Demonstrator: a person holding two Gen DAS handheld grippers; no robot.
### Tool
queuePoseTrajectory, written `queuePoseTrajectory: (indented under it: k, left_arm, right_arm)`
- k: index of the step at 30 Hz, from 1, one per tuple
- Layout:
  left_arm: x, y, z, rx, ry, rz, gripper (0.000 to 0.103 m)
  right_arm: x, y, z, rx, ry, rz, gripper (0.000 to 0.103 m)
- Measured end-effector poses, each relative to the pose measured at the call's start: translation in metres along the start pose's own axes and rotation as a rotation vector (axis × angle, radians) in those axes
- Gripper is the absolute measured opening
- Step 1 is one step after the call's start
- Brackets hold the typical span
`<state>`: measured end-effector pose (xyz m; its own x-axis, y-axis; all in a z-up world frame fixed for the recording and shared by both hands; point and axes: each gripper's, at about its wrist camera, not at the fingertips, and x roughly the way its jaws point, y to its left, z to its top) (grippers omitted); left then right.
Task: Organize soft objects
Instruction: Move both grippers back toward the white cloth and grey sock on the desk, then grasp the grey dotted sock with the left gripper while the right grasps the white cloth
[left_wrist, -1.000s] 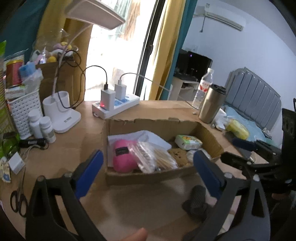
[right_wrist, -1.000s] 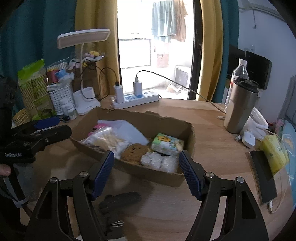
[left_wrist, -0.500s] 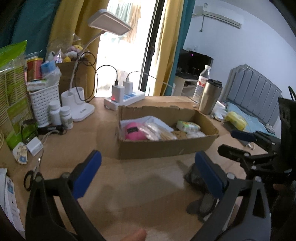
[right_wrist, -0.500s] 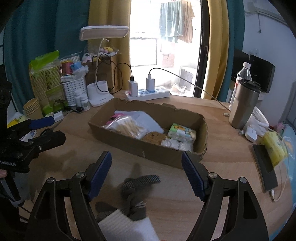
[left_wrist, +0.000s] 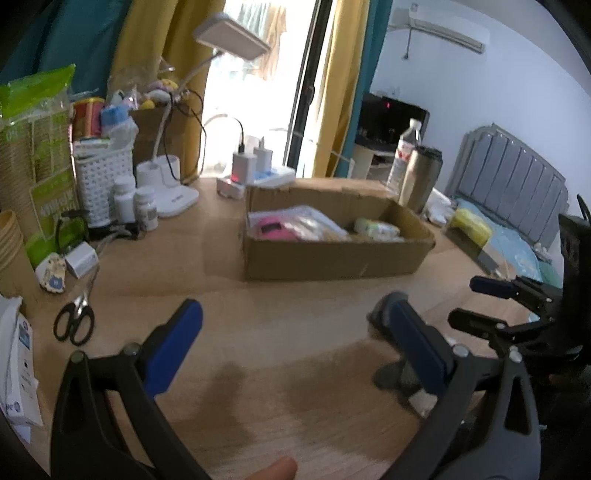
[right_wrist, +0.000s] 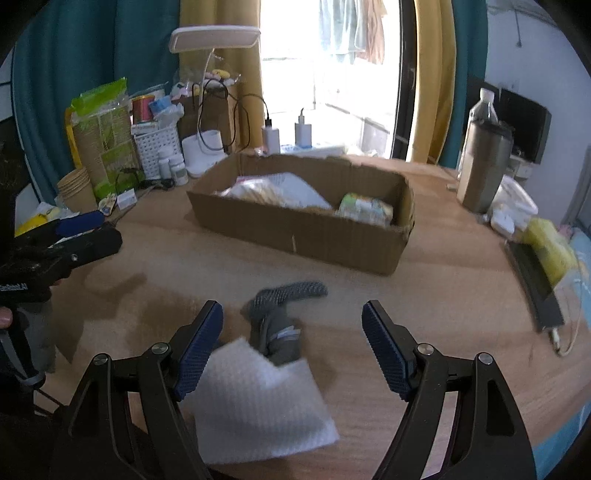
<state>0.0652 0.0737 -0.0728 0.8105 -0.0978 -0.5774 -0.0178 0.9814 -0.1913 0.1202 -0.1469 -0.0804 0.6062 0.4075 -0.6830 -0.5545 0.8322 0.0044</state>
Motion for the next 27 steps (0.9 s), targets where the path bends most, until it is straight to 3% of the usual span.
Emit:
queuePoseTrajectory:
  k: [11, 20, 24, 27]
  left_arm:
    - [0.020, -0.020, -0.019, -0.007, 0.085, -0.026, 0.102]
    - [0.031, -0.038, -0.019, 0.025, 0.122, -0.031, 0.102]
    - [0.034, -0.046, -0.019, 0.041, 0.137, -0.028, 0.102]
    - [0.037, -0.051, -0.019, 0.047, 0.148, -0.025, 0.102]
  right_arm:
    - [0.006, 0.002, -0.037, -0.005, 0.089, 0.094, 0.081]
    - [0.015, -0.005, -0.056, 0.007, 0.140, 0.113, 0.078]
    - [0.014, 0.001, -0.061, -0.061, 0.112, 0.069, 0.062]
    - [0.013, -0.004, -0.063, -0.069, 0.093, 0.079, 0.031]
